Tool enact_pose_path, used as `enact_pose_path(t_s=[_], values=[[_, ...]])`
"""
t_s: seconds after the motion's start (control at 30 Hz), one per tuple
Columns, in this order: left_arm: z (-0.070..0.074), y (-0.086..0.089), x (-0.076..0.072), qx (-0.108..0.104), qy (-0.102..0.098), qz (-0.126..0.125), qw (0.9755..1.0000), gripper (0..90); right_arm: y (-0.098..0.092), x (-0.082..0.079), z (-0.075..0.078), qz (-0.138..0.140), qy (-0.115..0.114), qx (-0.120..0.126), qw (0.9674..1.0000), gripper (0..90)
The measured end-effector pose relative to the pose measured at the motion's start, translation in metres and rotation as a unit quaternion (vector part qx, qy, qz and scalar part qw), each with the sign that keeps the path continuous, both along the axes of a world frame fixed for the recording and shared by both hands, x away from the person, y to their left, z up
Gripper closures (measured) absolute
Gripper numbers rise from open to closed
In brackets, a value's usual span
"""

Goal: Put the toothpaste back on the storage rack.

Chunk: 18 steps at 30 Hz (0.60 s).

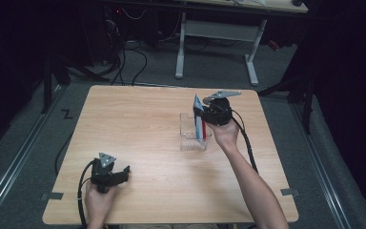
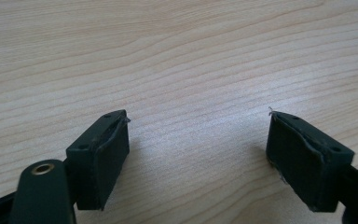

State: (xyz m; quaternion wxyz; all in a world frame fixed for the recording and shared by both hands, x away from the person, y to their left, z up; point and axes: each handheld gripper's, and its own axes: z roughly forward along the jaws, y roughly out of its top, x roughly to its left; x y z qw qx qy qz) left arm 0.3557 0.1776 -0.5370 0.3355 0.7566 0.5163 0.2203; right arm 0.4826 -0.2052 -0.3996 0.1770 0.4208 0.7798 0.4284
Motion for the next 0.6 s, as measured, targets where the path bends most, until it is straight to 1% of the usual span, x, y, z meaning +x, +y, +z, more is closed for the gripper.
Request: enact_pose_path(t_s=[0.03,0.07,0.23,0.27,0.4,0.6], values=[[0.000,0.000,0.000,0.000,0.000,0.000,1.0000,21.4,-0.001,0.000,0.000,-0.001,0.002,0.001,1.0000,71.4],[0.000,0.000,0.000,0.000,-0.001,0.000,1.0000,21.4,-0.002,0.000,-0.001,-0.001,0.000,0.003,1.0000,71.3],[0.000,0.000,0.000,-0.001,0.000,0.000,1.0000,21.4,-0.006,-0.001,-0.006,-0.010,0.011,0.008,0.9999,71.3],[0.000,0.000,0.000,-0.001,-0.001,0.001,1.0000,21.4,-0.007,-0.002,-0.007,-0.010,0.009,0.008,0.9999,71.3],[0.000,0.000,0.000,0.000,0.000,0.000,1.0000,21.4,-0.012,-0.003,-0.009,-0.014,0.014,0.018,0.9996,71.2],[0.000,0.000,0.000,0.000,-0.001,0.000,1.0000,21.4,-0.013,-0.003,-0.009,-0.012,0.018,0.017,0.9996,71.0]])
